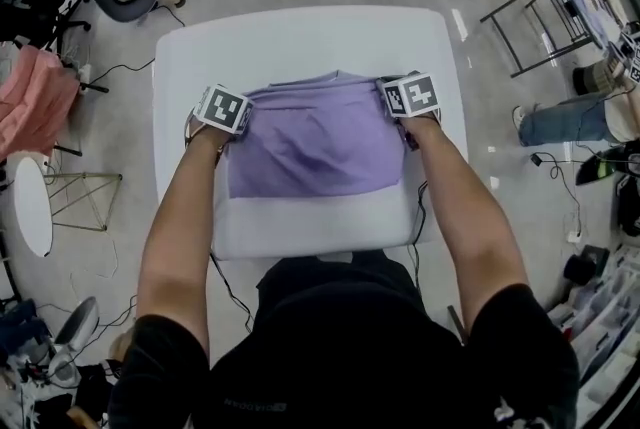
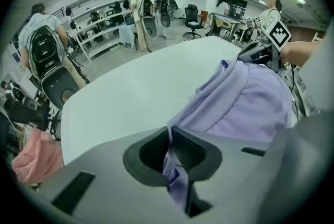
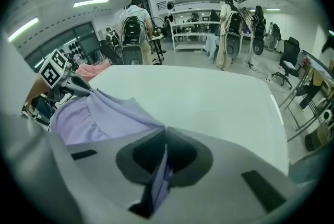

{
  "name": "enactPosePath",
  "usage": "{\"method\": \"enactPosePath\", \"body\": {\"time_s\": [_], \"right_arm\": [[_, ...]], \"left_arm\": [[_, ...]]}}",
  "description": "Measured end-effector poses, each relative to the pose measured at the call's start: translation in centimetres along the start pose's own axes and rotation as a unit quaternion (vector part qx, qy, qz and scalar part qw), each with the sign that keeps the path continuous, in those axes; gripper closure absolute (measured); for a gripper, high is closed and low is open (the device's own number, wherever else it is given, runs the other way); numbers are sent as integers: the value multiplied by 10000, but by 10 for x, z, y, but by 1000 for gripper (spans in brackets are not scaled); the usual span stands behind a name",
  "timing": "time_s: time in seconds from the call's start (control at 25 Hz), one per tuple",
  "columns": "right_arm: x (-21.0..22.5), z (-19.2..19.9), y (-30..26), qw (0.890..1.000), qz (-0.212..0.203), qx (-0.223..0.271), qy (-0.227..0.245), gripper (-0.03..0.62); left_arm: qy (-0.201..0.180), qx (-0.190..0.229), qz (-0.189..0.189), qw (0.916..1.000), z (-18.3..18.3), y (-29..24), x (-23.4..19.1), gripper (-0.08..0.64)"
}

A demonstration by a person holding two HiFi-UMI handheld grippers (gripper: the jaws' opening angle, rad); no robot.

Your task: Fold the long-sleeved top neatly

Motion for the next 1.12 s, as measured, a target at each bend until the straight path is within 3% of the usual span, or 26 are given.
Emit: {"method": "enactPosePath", "body": {"time_s": [0.16, 0.24, 0.32, 0.64, 0.76, 0.88, 1.12], "right_arm": [[3, 0, 3, 10000, -49, -56, -58, 564], [3, -1, 11, 9999, -92, 38, -44, 504], [3, -3, 25, 9995, -140, 269, -37, 483], [1, 12, 107, 9919, -65, 1261, -156, 567], [-18, 28, 129, 9892, -187, 1453, -38, 588], [-39, 46, 144, 9867, -270, 1600, 46, 588], [-60, 88, 148, 9854, -186, 1687, -124, 588]], "left_arm": [[171, 134, 12, 9998, -1, 3, 1, 531], [290, 310, -14, 9991, 2, 11, 0, 499], [445, 531, -42, 9976, 6, 26, -2, 483], [922, 1411, -232, 9854, 43, 97, 6, 483], [941, 1807, -93, 9790, 53, 120, 25, 490], [892, 2133, 98, 9729, 64, 138, 49, 541], [847, 2145, 96, 9730, 98, 132, 92, 554]]}}
Point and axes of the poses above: the fingertips, and each gripper's own axes: y backward along the fingers, x to its right, z out of its underside, the point moved 6 cm from there along y, backward along the fingers, and after that the axes turned 7 degrees about -x, right-handed, at the moved point
